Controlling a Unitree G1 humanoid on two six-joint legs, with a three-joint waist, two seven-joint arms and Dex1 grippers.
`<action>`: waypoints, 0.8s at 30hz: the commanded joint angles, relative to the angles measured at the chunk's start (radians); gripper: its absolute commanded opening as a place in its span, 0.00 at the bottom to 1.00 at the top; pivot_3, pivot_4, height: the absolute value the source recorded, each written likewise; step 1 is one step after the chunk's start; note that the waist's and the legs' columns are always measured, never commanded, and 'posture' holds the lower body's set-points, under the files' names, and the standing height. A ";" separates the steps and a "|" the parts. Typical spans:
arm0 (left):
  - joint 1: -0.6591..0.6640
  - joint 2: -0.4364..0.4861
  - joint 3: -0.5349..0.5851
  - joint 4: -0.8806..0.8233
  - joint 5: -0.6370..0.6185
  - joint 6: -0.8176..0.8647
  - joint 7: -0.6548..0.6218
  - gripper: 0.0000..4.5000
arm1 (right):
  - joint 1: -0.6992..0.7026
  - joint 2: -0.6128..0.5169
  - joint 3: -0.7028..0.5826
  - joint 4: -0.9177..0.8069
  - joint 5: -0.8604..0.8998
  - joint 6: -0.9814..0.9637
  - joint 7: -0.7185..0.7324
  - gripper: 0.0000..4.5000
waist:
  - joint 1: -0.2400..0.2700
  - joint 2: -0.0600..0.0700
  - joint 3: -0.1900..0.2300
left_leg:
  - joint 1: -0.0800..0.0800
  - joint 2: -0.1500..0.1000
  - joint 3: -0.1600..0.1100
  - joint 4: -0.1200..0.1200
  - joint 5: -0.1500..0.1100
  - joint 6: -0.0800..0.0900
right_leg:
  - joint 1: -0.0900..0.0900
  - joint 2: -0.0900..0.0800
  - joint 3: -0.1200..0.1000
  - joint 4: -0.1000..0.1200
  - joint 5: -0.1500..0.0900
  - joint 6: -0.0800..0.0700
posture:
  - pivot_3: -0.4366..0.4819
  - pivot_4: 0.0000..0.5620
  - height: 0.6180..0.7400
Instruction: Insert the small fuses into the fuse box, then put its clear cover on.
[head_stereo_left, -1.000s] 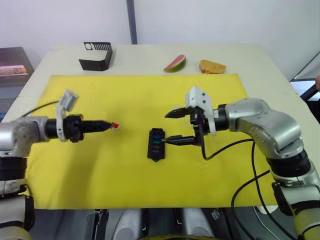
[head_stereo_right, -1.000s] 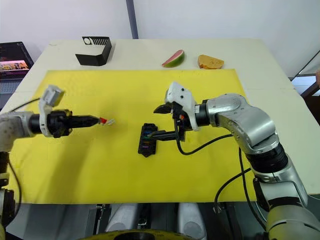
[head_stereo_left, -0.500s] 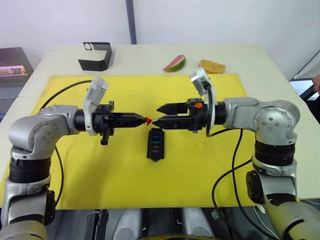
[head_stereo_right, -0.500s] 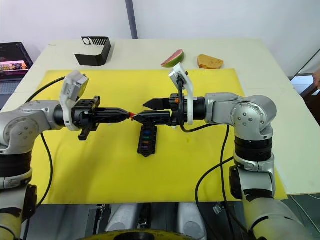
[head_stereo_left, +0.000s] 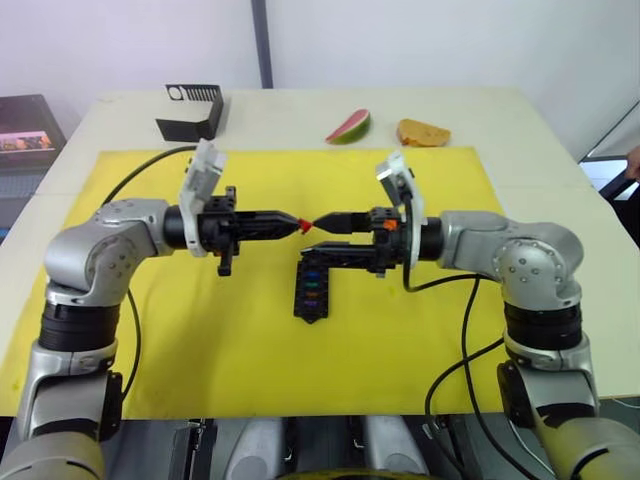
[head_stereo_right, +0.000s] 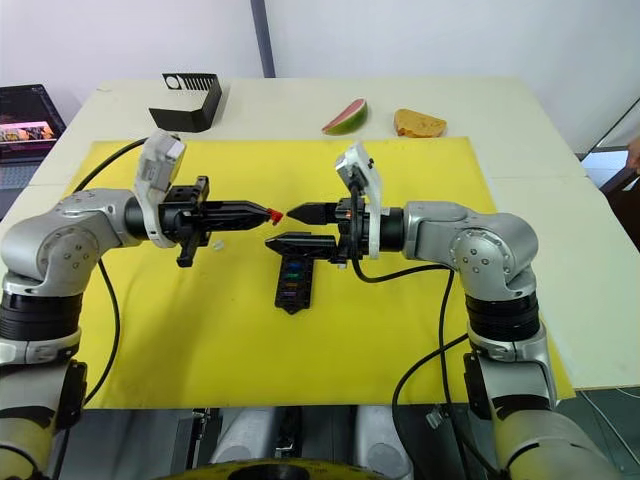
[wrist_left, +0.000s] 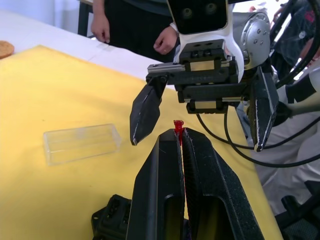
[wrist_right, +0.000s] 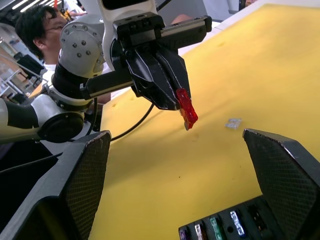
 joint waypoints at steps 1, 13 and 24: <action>-0.036 0.029 -0.008 -0.010 -0.004 -0.019 -0.044 0.01 | -0.022 -0.022 0.022 -0.020 -0.015 -0.041 0.040 1.00 | 0.001 0.000 0.000 | 0.000 0.000 0.000 0.000 0.000 0.000 | 0.000 0.000 0.000 0.000 0.000 0.000 | 0.48 0.27 1.00; -0.064 0.153 -0.021 -0.055 -0.022 0.070 -0.084 0.01 | -0.075 -0.109 -0.011 -0.070 0.001 0.007 0.018 1.00 | 0.000 0.000 0.000 | 0.000 0.000 0.000 -0.001 -0.002 0.003 | 0.000 0.001 0.000 -0.001 0.000 0.000 | 0.48 0.27 1.00; 0.016 0.022 -0.012 -0.104 -0.019 -0.025 0.032 0.01 | -0.032 -0.129 -0.018 -0.067 -0.024 -0.062 0.022 1.00 | 0.002 0.000 0.000 | 0.000 0.000 0.000 0.000 -0.002 0.003 | 0.001 0.000 0.000 -0.002 0.000 0.000 | 0.48 0.27 1.00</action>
